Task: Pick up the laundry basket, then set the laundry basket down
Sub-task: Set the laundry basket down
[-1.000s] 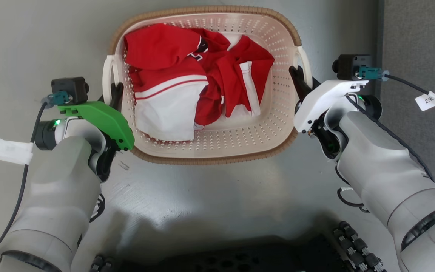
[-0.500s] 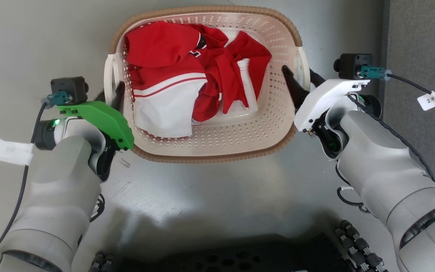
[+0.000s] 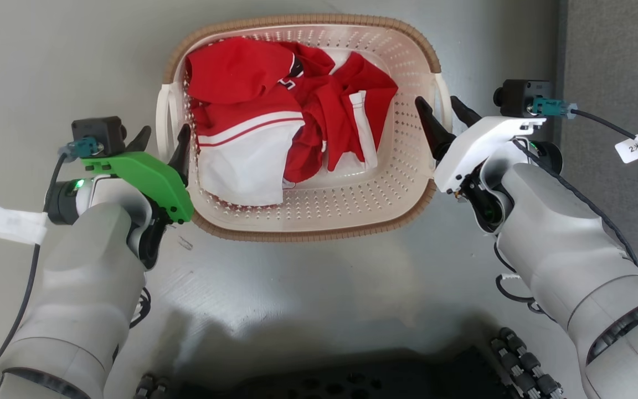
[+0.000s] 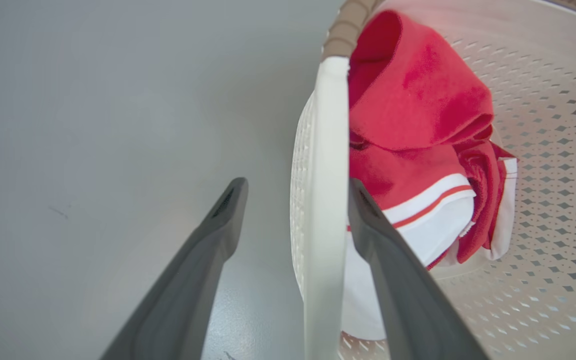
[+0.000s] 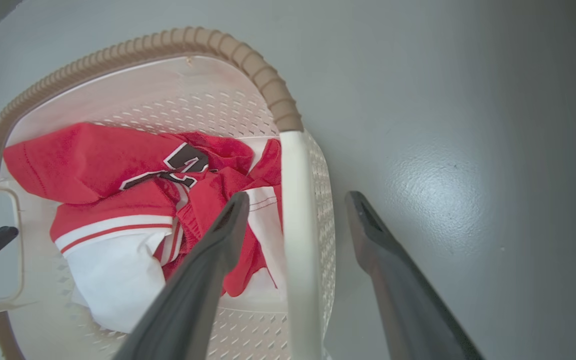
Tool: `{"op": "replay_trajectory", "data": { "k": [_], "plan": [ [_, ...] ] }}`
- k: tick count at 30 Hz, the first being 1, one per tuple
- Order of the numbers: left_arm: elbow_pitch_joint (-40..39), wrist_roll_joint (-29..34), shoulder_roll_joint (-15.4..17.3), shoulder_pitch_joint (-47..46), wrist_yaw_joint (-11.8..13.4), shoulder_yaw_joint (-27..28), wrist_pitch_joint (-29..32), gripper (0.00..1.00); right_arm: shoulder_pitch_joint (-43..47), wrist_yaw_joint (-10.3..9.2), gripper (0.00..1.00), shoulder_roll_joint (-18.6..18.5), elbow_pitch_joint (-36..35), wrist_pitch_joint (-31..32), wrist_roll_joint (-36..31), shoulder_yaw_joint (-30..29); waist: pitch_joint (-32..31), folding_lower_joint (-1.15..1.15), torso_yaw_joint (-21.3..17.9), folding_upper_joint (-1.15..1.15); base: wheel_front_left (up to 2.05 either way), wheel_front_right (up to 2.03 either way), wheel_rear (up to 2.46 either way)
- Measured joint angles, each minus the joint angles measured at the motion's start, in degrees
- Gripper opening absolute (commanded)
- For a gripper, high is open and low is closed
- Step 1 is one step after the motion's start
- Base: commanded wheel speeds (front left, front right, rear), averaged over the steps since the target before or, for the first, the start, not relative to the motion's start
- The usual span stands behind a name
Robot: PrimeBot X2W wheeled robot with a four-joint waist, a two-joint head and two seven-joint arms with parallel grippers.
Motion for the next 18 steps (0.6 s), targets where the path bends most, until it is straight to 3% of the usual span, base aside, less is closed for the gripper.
{"op": "replay_trajectory", "data": {
  "k": [18],
  "plan": [
    [-0.8, -2.37, 0.82, 4.29, 0.0, 2.49, -0.01, 1.0, 3.96, 0.0, 1.0, 0.03, -2.34, 0.0, 0.8, -1.36, -9.01, 0.0, -1.23, 0.0, 0.0, 0.0, 0.0]
  ]
}}
